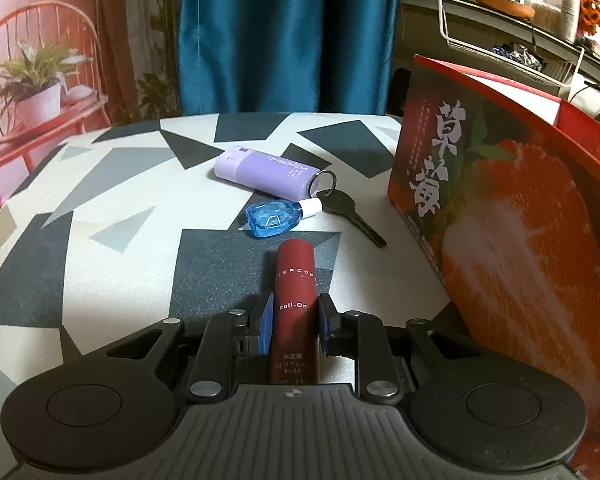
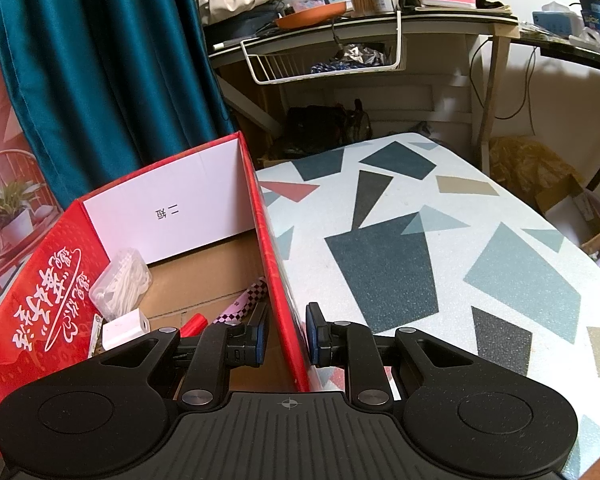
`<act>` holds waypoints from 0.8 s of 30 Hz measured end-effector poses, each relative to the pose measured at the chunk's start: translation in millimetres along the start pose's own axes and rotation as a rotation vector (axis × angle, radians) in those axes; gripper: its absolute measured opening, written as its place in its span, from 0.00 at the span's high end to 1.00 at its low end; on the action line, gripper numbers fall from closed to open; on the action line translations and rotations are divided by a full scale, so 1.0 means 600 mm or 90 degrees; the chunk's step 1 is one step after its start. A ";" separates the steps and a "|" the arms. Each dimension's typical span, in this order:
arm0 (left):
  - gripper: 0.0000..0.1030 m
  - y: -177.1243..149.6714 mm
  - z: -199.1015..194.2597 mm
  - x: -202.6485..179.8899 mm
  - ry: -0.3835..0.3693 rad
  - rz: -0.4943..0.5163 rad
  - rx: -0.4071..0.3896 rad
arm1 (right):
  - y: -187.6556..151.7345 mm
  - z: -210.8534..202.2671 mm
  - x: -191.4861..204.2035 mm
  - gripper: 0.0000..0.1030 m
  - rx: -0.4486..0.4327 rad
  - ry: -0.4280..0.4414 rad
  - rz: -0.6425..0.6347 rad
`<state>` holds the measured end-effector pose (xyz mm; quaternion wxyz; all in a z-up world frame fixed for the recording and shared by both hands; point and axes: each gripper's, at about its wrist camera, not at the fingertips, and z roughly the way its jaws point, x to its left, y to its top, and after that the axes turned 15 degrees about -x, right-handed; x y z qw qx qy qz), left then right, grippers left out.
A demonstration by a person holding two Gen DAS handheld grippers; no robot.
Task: Organize rigid objects
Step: 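Close the left tool on the dark red tube and lift it, then carry the dark red tube into the red box and release it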
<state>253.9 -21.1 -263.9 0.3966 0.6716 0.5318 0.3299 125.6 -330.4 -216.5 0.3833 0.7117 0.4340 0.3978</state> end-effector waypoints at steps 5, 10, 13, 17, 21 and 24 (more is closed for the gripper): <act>0.76 -0.002 -0.003 -0.003 0.012 -0.006 -0.006 | 0.001 0.001 0.001 0.81 0.000 -0.001 -0.002; 0.77 -0.001 -0.003 0.003 0.004 -0.017 -0.003 | 0.000 0.001 0.002 0.81 0.000 -0.001 -0.002; 0.77 0.008 0.002 0.015 -0.015 -0.035 0.018 | 0.000 0.001 0.001 0.81 0.000 -0.001 -0.002; 0.77 0.018 -0.004 0.035 -0.025 -0.059 0.025 | 0.000 0.001 0.002 0.81 0.000 -0.001 -0.002; 0.77 0.030 -0.025 0.049 -0.031 -0.095 0.009 | 0.000 0.001 0.003 0.82 -0.001 -0.002 0.000; 0.77 0.052 -0.035 0.054 -0.055 -0.125 -0.002 | 0.000 0.001 0.004 0.82 -0.002 -0.005 -0.001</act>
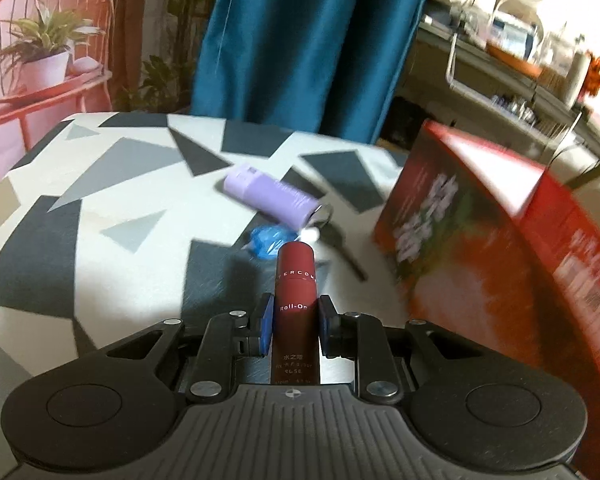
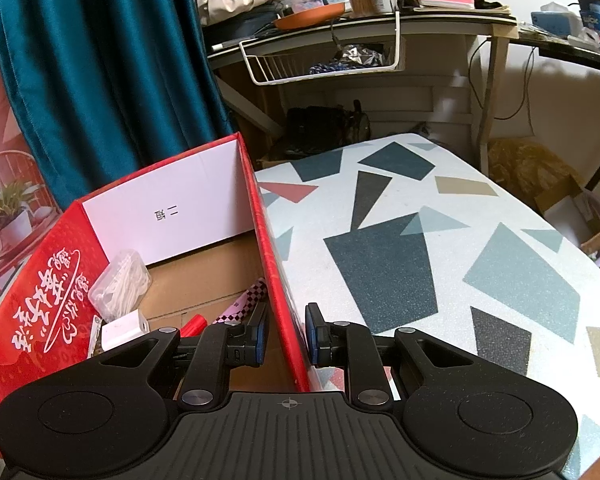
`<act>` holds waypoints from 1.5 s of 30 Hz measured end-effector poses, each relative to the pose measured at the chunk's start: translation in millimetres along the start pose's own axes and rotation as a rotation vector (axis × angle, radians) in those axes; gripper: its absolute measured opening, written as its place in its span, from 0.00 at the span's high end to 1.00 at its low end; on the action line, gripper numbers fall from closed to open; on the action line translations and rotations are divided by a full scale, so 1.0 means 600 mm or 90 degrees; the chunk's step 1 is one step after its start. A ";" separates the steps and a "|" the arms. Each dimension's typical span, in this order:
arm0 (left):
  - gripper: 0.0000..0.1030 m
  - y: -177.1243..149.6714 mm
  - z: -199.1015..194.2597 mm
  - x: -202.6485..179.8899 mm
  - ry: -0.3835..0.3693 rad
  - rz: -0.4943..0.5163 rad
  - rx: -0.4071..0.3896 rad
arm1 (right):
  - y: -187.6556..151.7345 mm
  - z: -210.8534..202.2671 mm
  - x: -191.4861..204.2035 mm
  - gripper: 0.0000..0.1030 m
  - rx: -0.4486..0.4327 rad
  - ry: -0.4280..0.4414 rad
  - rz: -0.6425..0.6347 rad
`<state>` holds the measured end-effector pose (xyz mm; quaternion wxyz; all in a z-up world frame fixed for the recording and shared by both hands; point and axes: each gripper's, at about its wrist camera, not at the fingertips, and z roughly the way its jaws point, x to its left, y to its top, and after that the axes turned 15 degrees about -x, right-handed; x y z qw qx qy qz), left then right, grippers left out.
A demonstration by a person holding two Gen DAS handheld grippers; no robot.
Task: Organize rigid objects
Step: 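Carry the dark red tube into the red box and release it, then move the left tool back toward the blue bottle and purple USB stick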
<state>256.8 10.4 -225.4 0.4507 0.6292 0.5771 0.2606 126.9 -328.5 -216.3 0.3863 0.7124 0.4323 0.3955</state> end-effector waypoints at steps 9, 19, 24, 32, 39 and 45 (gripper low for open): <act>0.77 0.077 -0.036 -0.069 -0.097 0.012 -0.068 | -0.001 -0.001 -0.002 0.85 -0.002 -0.008 0.007; 0.77 0.090 -0.034 -0.163 -0.205 0.086 -0.059 | 0.000 -0.001 -0.005 0.85 -0.003 -0.004 0.012; 0.77 0.074 -0.016 -0.217 -0.264 0.151 -0.028 | 0.000 -0.001 -0.006 0.85 -0.001 -0.001 0.015; 0.77 0.023 0.036 -0.259 -0.279 0.219 0.067 | 0.000 0.003 -0.010 0.85 0.002 0.007 0.022; 0.76 0.025 0.041 -0.245 -0.307 0.196 0.065 | 0.000 0.005 -0.010 0.84 0.005 0.009 0.021; 0.62 0.053 0.016 -0.215 -0.314 0.145 0.010 | 0.000 0.004 -0.010 0.85 0.003 0.009 0.024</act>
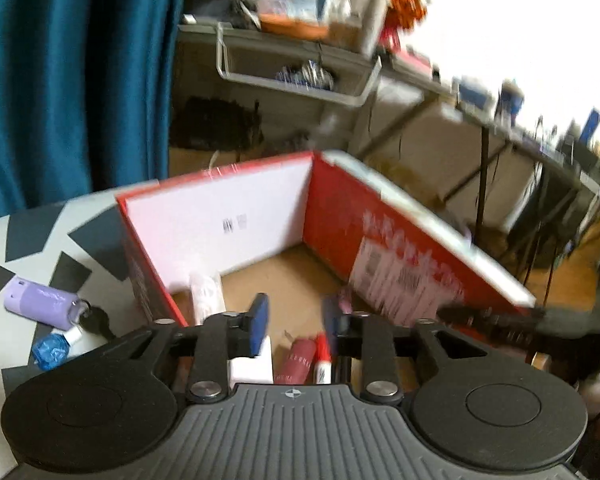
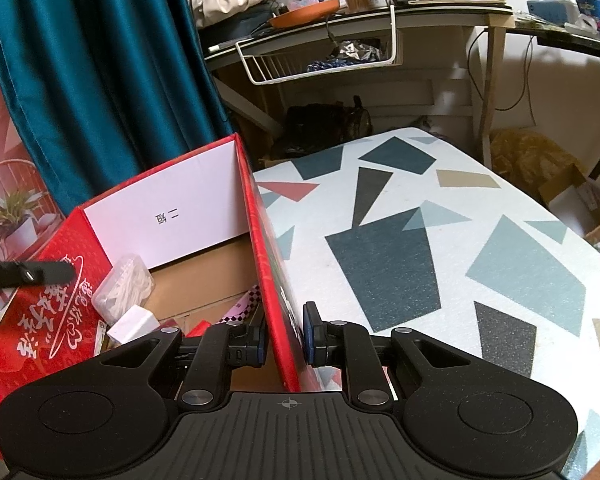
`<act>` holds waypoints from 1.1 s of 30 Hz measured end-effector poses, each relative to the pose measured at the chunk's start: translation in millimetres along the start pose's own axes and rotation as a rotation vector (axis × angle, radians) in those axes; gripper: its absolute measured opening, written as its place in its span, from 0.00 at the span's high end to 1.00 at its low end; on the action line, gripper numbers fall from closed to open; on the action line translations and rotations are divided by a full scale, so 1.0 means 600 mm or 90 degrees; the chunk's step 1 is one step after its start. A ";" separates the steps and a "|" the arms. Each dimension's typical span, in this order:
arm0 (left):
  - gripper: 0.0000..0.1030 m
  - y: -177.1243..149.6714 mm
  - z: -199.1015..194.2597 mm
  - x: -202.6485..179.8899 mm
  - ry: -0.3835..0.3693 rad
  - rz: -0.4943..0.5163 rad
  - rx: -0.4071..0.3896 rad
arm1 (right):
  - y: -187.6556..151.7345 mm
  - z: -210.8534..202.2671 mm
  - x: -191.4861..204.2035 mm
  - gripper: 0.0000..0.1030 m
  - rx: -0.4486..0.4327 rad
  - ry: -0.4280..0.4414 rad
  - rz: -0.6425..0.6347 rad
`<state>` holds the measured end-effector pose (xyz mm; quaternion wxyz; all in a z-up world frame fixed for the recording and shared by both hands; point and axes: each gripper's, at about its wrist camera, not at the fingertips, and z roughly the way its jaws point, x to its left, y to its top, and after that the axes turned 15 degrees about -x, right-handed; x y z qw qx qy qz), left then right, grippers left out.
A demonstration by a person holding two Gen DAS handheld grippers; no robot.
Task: Organize rigid objects
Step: 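Move the left tool back toward the blue bottle and purple USB stick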
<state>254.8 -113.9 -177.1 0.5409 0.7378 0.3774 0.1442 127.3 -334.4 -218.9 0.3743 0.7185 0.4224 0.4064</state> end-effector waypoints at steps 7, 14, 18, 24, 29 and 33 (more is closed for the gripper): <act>0.47 0.030 -0.050 0.049 0.037 -0.001 -0.037 | 0.000 -0.001 -0.001 0.84 0.002 0.002 0.000; 0.18 0.029 -0.088 0.131 0.159 -0.084 -0.055 | 0.000 -0.002 -0.001 0.84 0.001 0.002 0.001; 0.15 0.018 -0.088 0.155 0.202 -0.101 -0.036 | 0.000 -0.002 0.000 0.84 0.001 0.003 0.001; 0.17 -0.009 -0.072 0.172 0.236 -0.070 -0.009 | 0.000 -0.002 0.002 0.84 0.001 0.004 -0.002; 0.19 -0.039 -0.032 0.169 0.243 0.000 0.040 | 0.001 -0.001 0.009 0.85 0.003 0.001 -0.030; 0.19 -0.052 -0.007 0.198 0.278 -0.040 0.057 | 0.002 0.001 0.011 0.86 0.005 -0.003 -0.033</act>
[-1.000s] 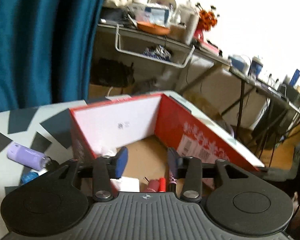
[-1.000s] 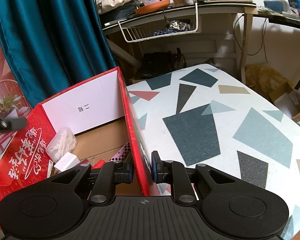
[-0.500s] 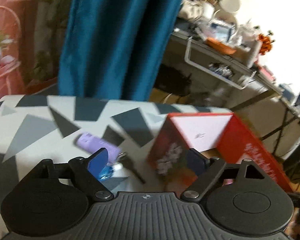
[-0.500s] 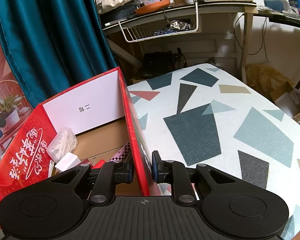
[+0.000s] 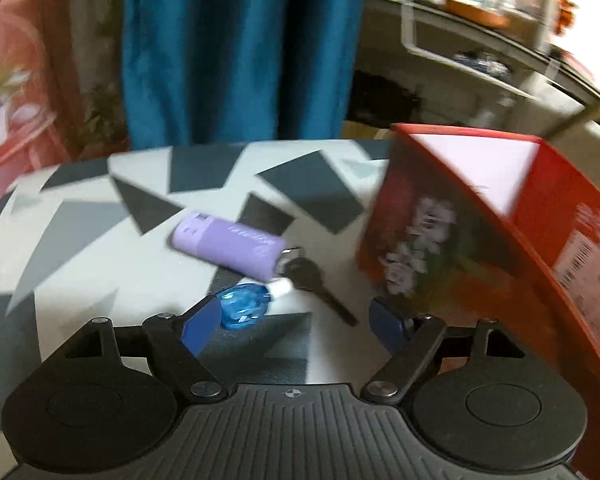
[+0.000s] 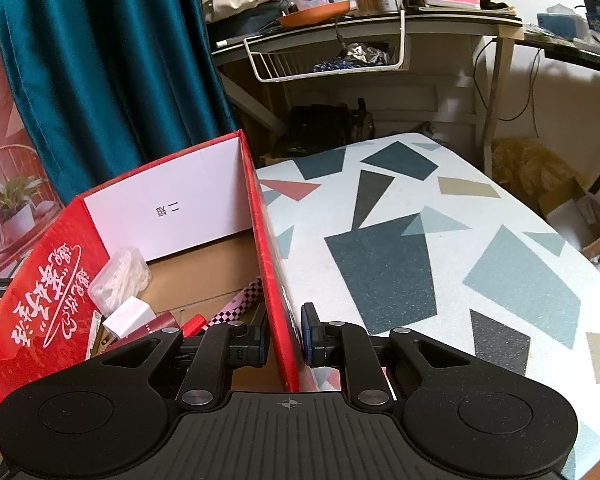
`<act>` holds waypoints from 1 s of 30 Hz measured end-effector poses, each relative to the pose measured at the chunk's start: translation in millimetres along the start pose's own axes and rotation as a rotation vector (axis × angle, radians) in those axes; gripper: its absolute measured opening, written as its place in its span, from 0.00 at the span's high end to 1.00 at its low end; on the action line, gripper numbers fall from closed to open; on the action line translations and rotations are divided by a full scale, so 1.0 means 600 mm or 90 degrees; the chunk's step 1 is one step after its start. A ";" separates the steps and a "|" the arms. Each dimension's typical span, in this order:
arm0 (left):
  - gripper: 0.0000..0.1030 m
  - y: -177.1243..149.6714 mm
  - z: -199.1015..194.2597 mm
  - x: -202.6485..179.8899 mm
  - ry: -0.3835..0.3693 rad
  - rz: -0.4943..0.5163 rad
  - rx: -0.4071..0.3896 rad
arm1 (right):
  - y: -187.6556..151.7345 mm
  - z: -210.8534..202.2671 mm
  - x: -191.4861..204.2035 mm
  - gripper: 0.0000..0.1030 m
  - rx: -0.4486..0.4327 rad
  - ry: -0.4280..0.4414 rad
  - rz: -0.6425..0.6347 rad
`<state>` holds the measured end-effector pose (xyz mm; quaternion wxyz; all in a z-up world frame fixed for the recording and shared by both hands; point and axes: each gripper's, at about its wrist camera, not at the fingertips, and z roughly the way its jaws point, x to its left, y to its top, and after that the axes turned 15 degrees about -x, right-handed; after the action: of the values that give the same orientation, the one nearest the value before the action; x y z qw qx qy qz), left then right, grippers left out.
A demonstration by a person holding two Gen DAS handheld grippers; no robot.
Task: Organize rigid objects
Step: 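Move the left tool back toward the blue bottle and purple USB stick, then close the left tool on the small blue bottle and lift it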
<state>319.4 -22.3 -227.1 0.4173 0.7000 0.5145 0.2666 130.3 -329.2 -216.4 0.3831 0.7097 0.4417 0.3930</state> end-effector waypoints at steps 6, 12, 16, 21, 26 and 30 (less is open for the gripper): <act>0.19 -0.003 0.044 0.016 0.089 -0.062 0.016 | 0.001 -0.001 0.001 0.86 0.004 -0.001 -0.012; 0.19 -0.009 0.072 0.021 0.151 -0.130 0.037 | 0.001 -0.002 0.003 0.86 0.007 0.004 -0.023; 0.19 -0.009 0.074 0.013 0.170 -0.117 0.029 | 0.001 -0.002 0.002 0.86 0.005 0.007 -0.022; 0.20 -0.012 0.076 0.006 0.185 -0.105 0.021 | 0.001 -0.002 0.002 0.86 0.005 0.006 -0.022; 0.39 -0.022 0.070 -0.012 0.198 -0.040 0.011 | 0.001 -0.002 0.002 0.86 0.004 0.003 -0.021; 0.42 -0.027 0.057 -0.011 0.173 -0.036 0.002 | 0.001 -0.002 0.002 0.86 0.003 0.001 -0.021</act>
<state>336.6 -37.2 -258.0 0.3499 0.6433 0.5863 0.3463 129.8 -328.4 -215.0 0.3874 0.7029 0.4548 0.3860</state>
